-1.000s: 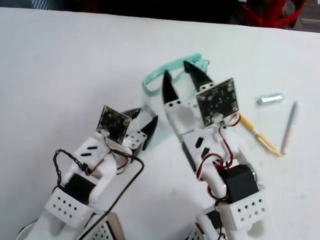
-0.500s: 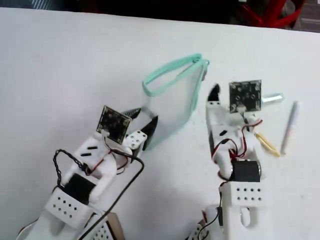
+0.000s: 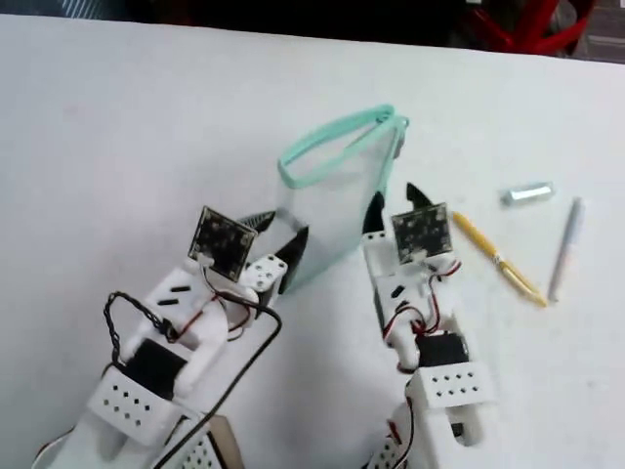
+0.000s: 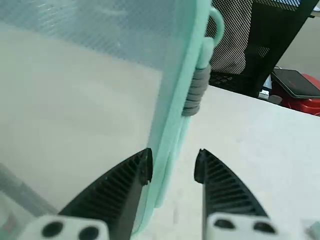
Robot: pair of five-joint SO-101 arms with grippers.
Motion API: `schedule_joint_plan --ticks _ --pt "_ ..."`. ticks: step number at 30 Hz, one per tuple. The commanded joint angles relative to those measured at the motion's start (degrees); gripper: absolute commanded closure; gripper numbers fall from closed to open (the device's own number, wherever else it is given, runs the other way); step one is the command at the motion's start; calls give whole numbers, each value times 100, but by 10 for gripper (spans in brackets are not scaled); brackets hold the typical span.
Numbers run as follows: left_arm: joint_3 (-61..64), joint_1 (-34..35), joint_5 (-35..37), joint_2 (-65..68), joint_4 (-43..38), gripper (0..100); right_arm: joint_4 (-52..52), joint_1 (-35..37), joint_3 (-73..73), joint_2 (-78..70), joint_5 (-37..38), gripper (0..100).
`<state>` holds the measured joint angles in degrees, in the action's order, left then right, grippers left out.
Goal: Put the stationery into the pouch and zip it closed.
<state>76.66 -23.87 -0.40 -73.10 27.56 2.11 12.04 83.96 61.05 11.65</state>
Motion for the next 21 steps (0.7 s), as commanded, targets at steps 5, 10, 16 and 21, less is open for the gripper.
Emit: schedule_joint_plan --ticks 5,10,16,21 --pt "-35 -57 18 -22 -97 827 -57 242 35 31 264 854" --pt "-35 -57 18 -22 -97 827 -48 242 35 31 325 879" --pt "-35 -57 18 -22 -97 827 -48 242 35 31 325 899" --pt "-35 -57 18 -22 -97 827 -57 242 35 31 325 897"
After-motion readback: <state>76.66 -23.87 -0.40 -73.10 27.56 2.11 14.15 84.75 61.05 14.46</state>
